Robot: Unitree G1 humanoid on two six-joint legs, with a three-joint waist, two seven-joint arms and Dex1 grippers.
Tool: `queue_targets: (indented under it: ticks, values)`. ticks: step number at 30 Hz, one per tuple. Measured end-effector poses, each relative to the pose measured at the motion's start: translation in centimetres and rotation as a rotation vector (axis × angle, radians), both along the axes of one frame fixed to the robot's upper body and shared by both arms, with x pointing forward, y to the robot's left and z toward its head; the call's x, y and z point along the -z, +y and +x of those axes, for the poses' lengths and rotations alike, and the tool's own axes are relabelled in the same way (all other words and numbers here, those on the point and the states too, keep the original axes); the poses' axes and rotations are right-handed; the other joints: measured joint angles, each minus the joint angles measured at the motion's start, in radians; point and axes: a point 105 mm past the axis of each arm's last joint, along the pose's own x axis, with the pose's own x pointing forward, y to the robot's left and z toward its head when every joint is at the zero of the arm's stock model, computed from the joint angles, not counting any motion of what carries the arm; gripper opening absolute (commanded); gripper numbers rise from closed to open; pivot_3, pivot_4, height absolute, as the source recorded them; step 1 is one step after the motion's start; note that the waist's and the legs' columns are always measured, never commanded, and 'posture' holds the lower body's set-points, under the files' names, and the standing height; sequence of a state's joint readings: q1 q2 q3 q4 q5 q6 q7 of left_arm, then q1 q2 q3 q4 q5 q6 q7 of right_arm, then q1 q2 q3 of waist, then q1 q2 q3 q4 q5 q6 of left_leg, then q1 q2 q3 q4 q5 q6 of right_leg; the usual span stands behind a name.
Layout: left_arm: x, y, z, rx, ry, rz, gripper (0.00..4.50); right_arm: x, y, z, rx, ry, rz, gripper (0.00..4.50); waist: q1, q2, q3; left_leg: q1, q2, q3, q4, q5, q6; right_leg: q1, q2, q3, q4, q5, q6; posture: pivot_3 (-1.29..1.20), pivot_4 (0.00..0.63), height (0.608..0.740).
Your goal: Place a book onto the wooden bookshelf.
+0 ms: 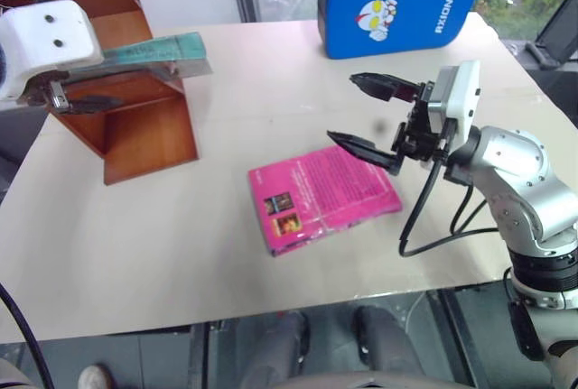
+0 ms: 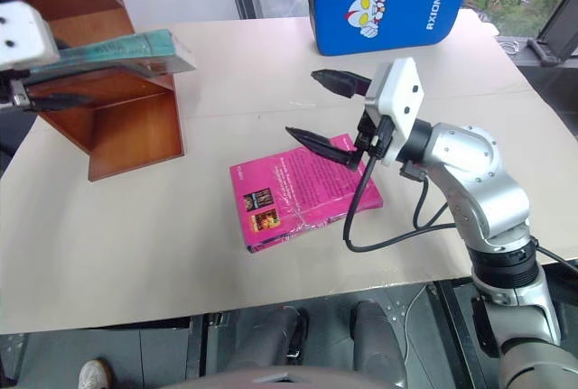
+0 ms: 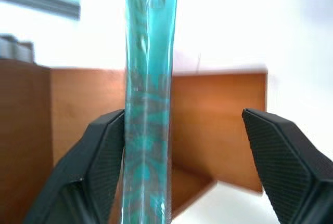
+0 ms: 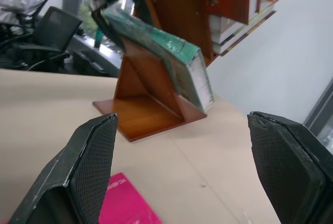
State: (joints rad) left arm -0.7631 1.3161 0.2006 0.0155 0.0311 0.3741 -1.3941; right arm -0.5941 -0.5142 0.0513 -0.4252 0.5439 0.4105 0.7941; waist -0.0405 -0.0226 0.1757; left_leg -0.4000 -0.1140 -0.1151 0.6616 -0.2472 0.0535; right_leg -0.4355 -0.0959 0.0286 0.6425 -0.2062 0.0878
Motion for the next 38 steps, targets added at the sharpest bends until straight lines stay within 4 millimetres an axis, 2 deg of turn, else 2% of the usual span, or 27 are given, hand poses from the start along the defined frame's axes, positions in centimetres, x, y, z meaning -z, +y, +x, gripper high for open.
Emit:
queue_targets:
  ticks: [2, 3, 4, 6, 7, 8, 10, 13, 15, 17, 18, 20, 22, 23, 26, 27, 28, 30, 31, 34, 36, 38]
  values:
    - [-0.8, -3.1, -1.9, 0.148, -0.027, -0.149, 3.81, 0.1, -0.4, 0.0, -0.013, 0.027, -0.009, 4.08, 0.004, 0.001, 0.0, -0.001, 0.0, -0.001, 0.002, 0.0, 0.0, 0.001, 0.0, -0.001, 0.0, 0.0, 0.0, 0.0, 0.15, 0.736]
    - [-0.8, -4.1, -2.5, 0.19, -0.022, -0.199, 3.81, 0.0, -0.5, -0.1, -0.018, 0.034, -0.008, 4.08, 0.004, 0.001, 0.001, 0.0, 0.0, -0.001, 0.002, 0.0, 0.0, 0.002, -0.001, -0.001, 0.0, 0.0, 0.0, 0.0, 0.15, 0.736]
    - [-0.7, -5.0, -3.1, 0.229, -0.011, -0.247, 3.81, 0.1, -0.6, -0.1, -0.019, 0.044, -0.012, 4.08, 0.004, 0.001, 0.001, 0.0, 0.0, -0.001, 0.002, 0.0, 0.0, 0.002, -0.001, -0.001, 0.0, 0.0, 0.0, 0.0, 0.15, 0.736]
    - [0.7, -8.2, -4.0, 0.345, 0.036, -0.396, 3.81, 0.3, -1.0, 0.0, -0.01, 0.072, -0.027, 4.08, 0.006, 0.001, 0.001, 0.001, 0.0, -0.002, 0.004, 0.0, 0.0, 0.003, 0.0, -0.002, 0.001, 0.0, 0.0, 0.0, 0.15, 0.736]
    - [1.0, -8.8, -4.1, 0.362, 0.048, -0.418, 3.81, 0.3, -0.9, 0.0, -0.011, 0.078, -0.029, 4.08, 0.006, 0.002, 0.001, 0.001, 0.0, -0.002, 0.004, 0.0, 0.0, 0.003, 0.0, -0.002, 0.003, 0.0, 0.0, 0.0, 0.15, 0.736]
    - [1.4, -9.2, -4.1, 0.372, 0.063, -0.433, 3.59, 0.4, -0.9, 0.0, -0.013, 0.083, -0.029, 4.08, 0.006, 0.001, 0.001, 0.001, 0.0, -0.003, 0.005, 0.0, -0.001, 0.003, 0.0, -0.002, 0.003, 0.0, 0.0, 0.0, 0.15, 0.736]
    - [3.5, -11.9, -3.2, 0.429, 0.063, -0.67, 2.9, 1.5, -1.2, -0.4, 0.02, 0.12, -0.053, 4.08, 0.013, 0.009, -0.004, 0.003, 0.0, -0.002, 0.006, -0.001, -0.001, 0.005, -0.001, -0.001, 0.003, 0.0, 0.0, 0.0, 0.15, 0.736]
    - [8.7, -14.4, -1.3, 0.366, 0.158, -0.882, 1.41, 3.7, -2.1, -0.3, 0.128, 0.161, -0.112, 4.08, 0.022, 0.007, -0.003, 0.001, 0.0, -0.001, 0.007, -0.001, -0.001, 0.004, -0.001, 0.0, 0.004, 0.001, -0.001, 0.0, 0.15, 0.736]
    - [9.8, -15.4, 0.0, 0.322, 0.119, -0.989, 0.54, 5.3, -3.2, 0.2, 0.224, 0.182, -0.161, 4.08, 0.031, 0.007, -0.003, 0.001, -0.001, -0.001, 0.007, -0.001, -0.001, 0.004, -0.001, 0.0, 0.003, 0.001, -0.001, 0.0, 0.15, 0.736]
    - [10.9, -15.4, 1.1, 0.276, 0.073, -1.049, 0.54, 7.1, -4.2, 0.6, 0.312, 0.193, -0.2, 4.08, 0.036, 0.007, -0.004, 0.001, -0.001, -0.001, 0.006, -0.001, -0.001, 0.004, -0.002, 0.0, 0.003, 0.001, -0.001, 0.0, 0.15, 0.736]
    - [12.1, -15.3, 1.6, 0.241, 0.065, -1.095, 0.54, 8.5, -5.2, 0.6, 0.369, 0.223, -0.227, 4.08, 0.038, 0.008, -0.005, 0.002, -0.001, 0.0, 0.006, -0.001, -0.001, 0.005, -0.002, 0.0, 0.002, 0.001, -0.001, 0.0, 0.15, 0.736]
    - [14.5, -14.8, 2.1, 0.196, 0.119, -1.13, 0.54, 10.3, -6.7, 0.3, 0.42, 0.283, -0.251, 4.08, 0.039, 0.008, -0.005, 0.001, -0.002, 0.0, 0.006, -0.001, -0.001, 0.004, -0.002, 0.001, 0.002, 0.001, -0.001, 0.0, 0.15, 0.736]
    - [16.4, -14.2, 1.8, 0.181, 0.188, -1.152, 1.08, 11.2, -8.5, -0.1, 0.471, 0.329, -0.269, 4.5, 0.039, 0.008, -0.005, 0.001, -0.001, 0.0, 0.006, -0.001, -0.001, 0.004, -0.002, 0.001, 0.002, 0.001, -0.001, 0.0, 0.15, 0.736]
    - [17.1, -13.8, 1.6, 0.177, 0.21, -1.148, 1.33, 11.3, -9.4, -0.2, 0.499, 0.34, -0.277, 4.5, 0.039, 0.008, -0.005, 0.001, -0.001, 0.0, 0.006, -0.001, -0.001, 0.004, -0.002, 0.001, 0.002, 0.001, -0.001, 0.0, 0.15, 0.736]
    - [18.6, -12.5, 0.6, 0.168, 0.255, -1.114, 2.69, 11.8, -11.8, -1.3, 0.557, 0.378, -0.294, 4.5, 0.043, 0.008, -0.005, 0.002, -0.001, 0.0, 0.005, -0.001, -0.001, 0.005, -0.002, 0.0, 0.001, 0.001, -0.001, 0.0, 0.15, 0.736]
    - [19.9, -10.2, -0.2, 0.106, 0.263, -1.079, 3.24, 12.8, -13.7, -2.7, 0.601, 0.433, -0.325, 4.5, 0.047, 0.008, -0.005, 0.002, 0.0, 0.0, 0.005, -0.001, 0.0, 0.005, -0.002, 0.0, 0.001, 0.001, -0.001, 0.0, 0.15, 0.736]
    - [19.8, -10.0, -0.2, 0.116, 0.251, -1.074, 3.76, 12.6, -13.7, -3.0, 0.592, 0.429, -0.322, 4.5, 0.049, 0.008, -0.005, 0.002, -0.001, 0.0, 0.005, -0.003, 0.002, 0.006, -0.002, 0.0, 0.0, 0.001, -0.001, 0.0, 0.15, 0.736]
    - [20.0, -9.4, -0.8, 0.119, 0.253, -1.034, 3.76, 12.3, -13.8, -3.8, 0.587, 0.428, -0.319, 4.5, 0.054, 0.009, -0.005, 0.003, 0.0, 0.0, 0.005, -0.004, 0.004, 0.007, -0.003, -0.001, 0.0, 0.001, -0.001, 0.0, 0.15, 0.736]
    - [21.0, -7.1, -2.1, 0.069, 0.281, -0.96, 3.76, 12.3, -15.0, -5.5, 0.612, 0.458, -0.335, 4.5, 0.055, 0.009, -0.005, 0.003, 0.0, -0.001, 0.003, -0.005, 0.004, 0.006, -0.003, -0.001, 0.0, 0.001, -0.002, 0.0, 0.15, 0.736]
    - [21.1, -4.3, -3.1, -0.002, 0.272, -0.9, 3.76, 12.6, -16.4, -7.0, 0.649, 0.514, -0.357, 4.5, 0.056, 0.009, -0.005, 0.003, 0.0, -0.001, 0.003, -0.005, 0.005, 0.006, -0.002, -0.001, -0.001, 0.001, -0.001, 0.0, 0.15, 0.736]
    - [20.7, -3.3, -3.6, -0.013, 0.267, -0.871, 3.76, 12.5, -16.5, -7.4, 0.645, 0.519, -0.358, 4.5, 0.055, 0.009, -0.005, 0.004, 0.0, 0.0, 0.004, -0.008, 0.001, 0.008, -0.004, -0.001, -0.002, 0.001, -0.001, 0.0, 0.15, 0.736]
    - [20.4, -3.3, -3.6, 0.007, 0.268, -0.866, 3.76, 12.3, -16.3, -7.3, 0.635, 0.514, -0.35, 4.5, 0.055, 0.009, -0.006, 0.005, 0.0, -0.001, 0.005, -0.008, 0.001, 0.011, -0.006, -0.002, -0.003, 0.001, -0.001, 0.0, 0.15, 0.736]
